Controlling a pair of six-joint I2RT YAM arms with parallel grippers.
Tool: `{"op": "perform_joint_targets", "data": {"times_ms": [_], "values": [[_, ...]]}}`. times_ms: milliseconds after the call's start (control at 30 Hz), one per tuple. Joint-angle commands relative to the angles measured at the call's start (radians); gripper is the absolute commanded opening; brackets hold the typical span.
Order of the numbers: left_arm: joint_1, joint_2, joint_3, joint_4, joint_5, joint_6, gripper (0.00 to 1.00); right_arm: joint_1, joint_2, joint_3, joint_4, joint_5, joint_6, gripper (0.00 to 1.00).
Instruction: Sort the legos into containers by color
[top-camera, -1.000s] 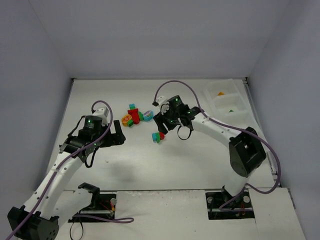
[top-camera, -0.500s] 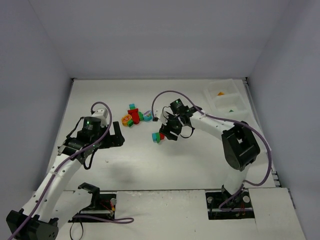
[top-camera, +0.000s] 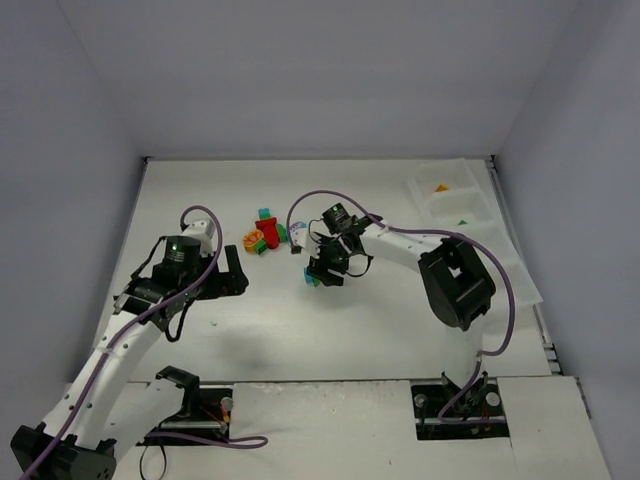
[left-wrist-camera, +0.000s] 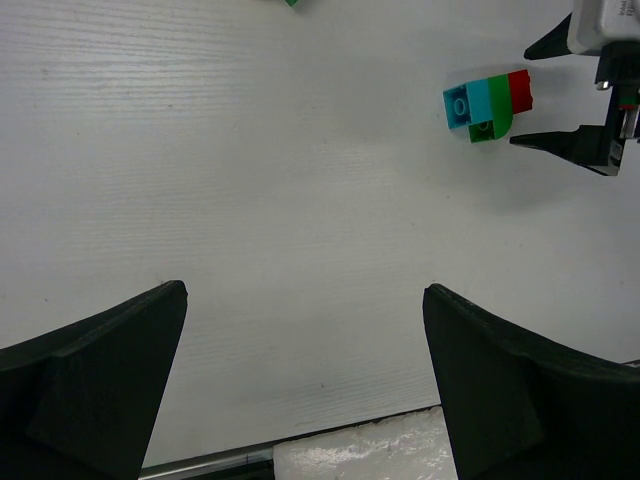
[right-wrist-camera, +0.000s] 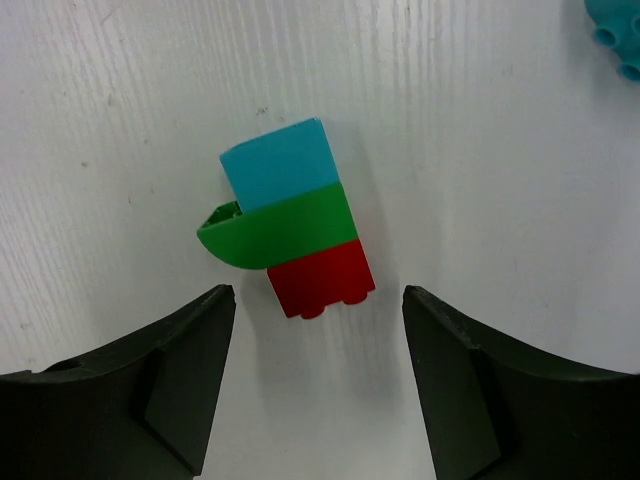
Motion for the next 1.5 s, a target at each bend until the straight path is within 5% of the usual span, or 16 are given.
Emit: {"op": "perform_joint_targets", "data": {"times_ms": [0, 567, 867, 1467], "values": [[-0.006, -0.011, 0.025, 0.017, -0.002, -0.002, 0.97, 0.017, 0.011, 0.064, 0.004, -0.03, -0.02, 0.64], [-0.004, -0.027, 0.008, 0.016, -0.003, -0.012, 0.97, 0.0, 0.036, 0.032, 0.013, -0.071, -0.014, 0.45], [-0.006, -0.004, 0.036, 0.048, 0.03, -0.018, 0.97, 0.0, -0.09, -0.037, 0.074, -0.137, 0.06, 0.0], [-0.033, 0.194, 0.126, 0.401, 0.401, -0.21, 0.97, 0.155, -0.472, -0.209, 0.272, -0.093, 0.219, 0.0]]}}
